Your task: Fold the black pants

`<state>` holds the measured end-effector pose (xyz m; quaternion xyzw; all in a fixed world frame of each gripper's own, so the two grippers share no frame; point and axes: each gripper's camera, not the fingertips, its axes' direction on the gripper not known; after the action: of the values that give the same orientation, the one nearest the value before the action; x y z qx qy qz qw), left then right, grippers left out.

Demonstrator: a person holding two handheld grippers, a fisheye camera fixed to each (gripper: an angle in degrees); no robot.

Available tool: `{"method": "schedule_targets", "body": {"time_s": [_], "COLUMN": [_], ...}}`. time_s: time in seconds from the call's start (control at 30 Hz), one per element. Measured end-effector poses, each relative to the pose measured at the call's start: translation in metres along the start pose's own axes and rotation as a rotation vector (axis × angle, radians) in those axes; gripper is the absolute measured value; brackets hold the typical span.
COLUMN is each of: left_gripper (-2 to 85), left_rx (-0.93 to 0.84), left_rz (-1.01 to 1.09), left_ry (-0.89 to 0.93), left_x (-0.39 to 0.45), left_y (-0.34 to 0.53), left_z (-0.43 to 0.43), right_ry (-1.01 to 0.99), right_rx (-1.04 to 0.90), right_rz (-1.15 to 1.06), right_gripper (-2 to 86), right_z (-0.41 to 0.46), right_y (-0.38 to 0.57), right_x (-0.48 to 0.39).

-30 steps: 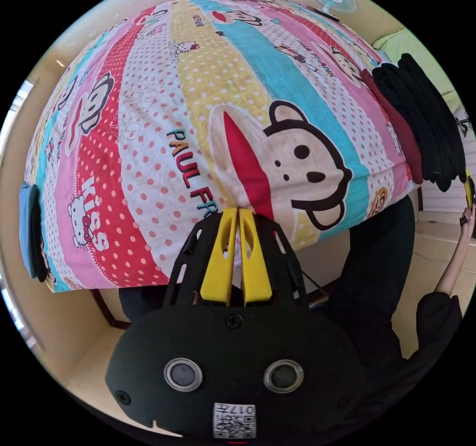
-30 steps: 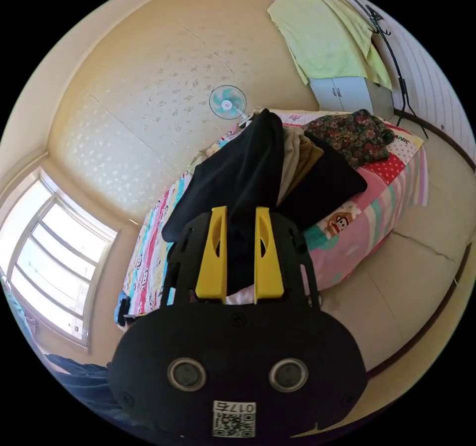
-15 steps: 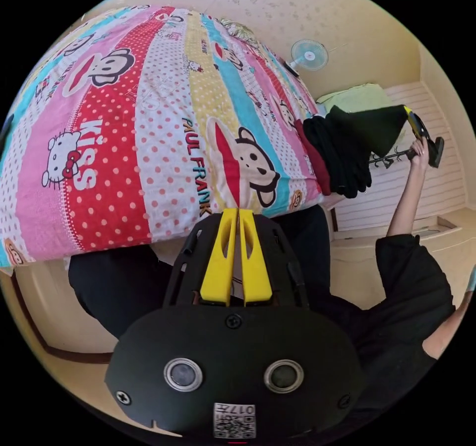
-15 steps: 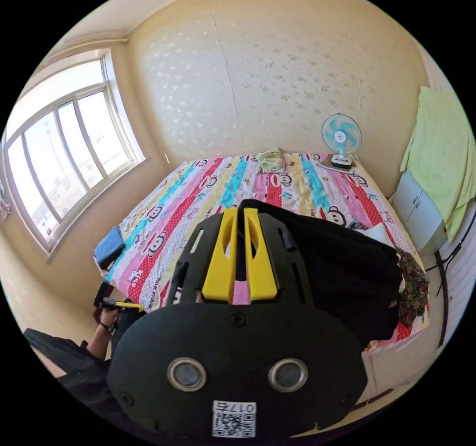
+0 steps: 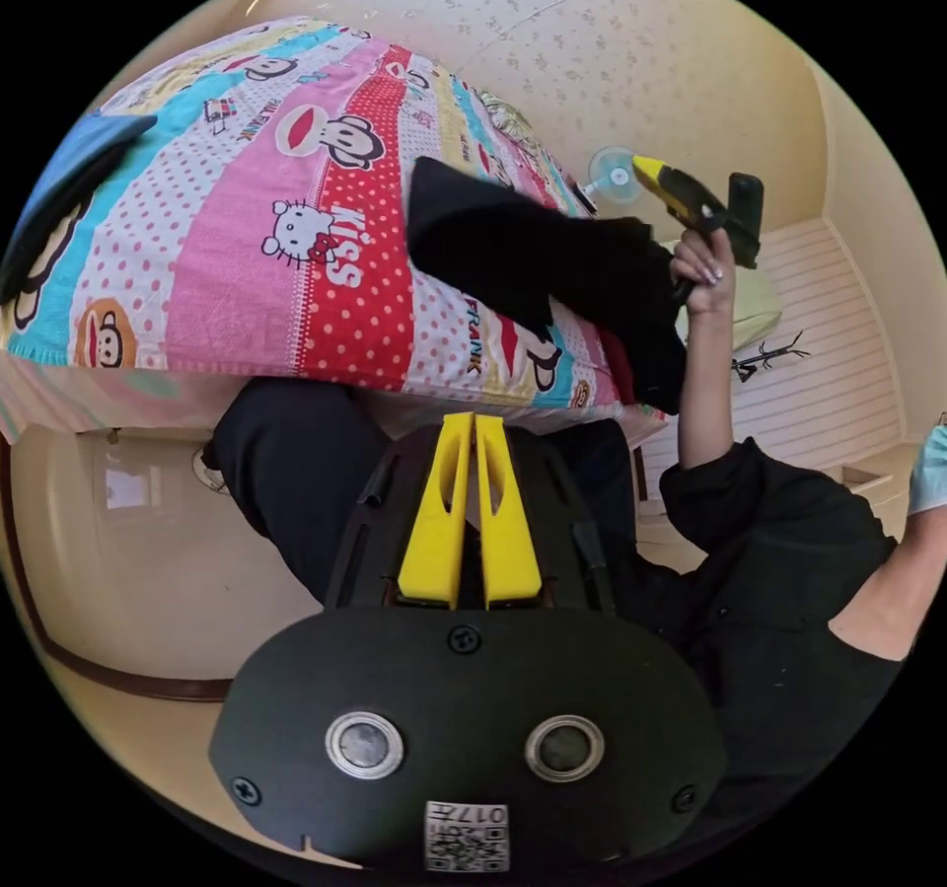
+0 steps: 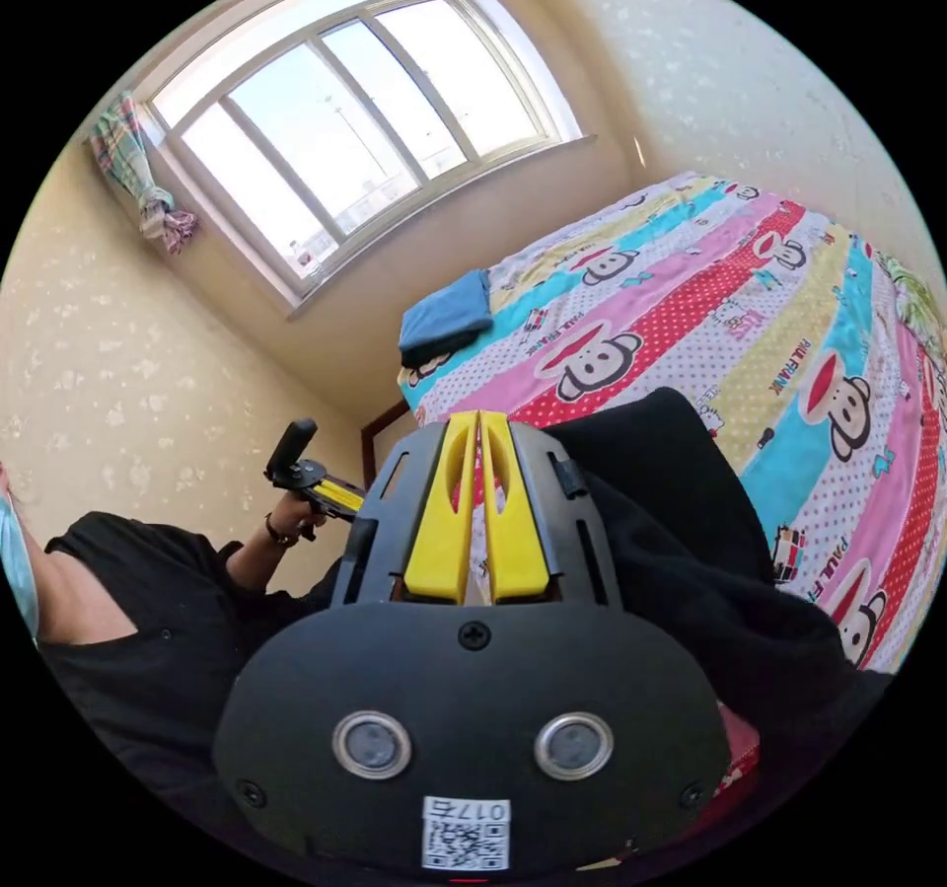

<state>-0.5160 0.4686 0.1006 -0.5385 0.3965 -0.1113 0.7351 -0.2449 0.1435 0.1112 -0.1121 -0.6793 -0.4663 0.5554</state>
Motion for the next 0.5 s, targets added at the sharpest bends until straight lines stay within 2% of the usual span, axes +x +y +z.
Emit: {"method": "schedule_targets", "body": {"time_s": [0.13, 0.27, 0.5], "left_gripper": [6.0, 8.8, 11.8], "left_rx": [-0.01, -0.061, -0.194], "left_rz": [0.061, 0.212, 0.514], "left_ry": [0.004, 0.017, -0.028], "left_x": [0.02, 0.07, 0.209], "left_y": [-0.015, -0.067, -0.172], "left_z": [0.012, 0.055, 0.167], "right_ry": [-0.004, 0.182, 0.297], "right_rx": [-0.112, -0.224, -0.103], "right_rz": [0.077, 0.304, 0.695], "right_gripper": [0.8, 1.3, 2.1], "right_z": [0.008, -0.011, -0.089], "right_y": [0.065, 0.162, 0.273], "right_x": [0.023, 0.062, 0.125]}}
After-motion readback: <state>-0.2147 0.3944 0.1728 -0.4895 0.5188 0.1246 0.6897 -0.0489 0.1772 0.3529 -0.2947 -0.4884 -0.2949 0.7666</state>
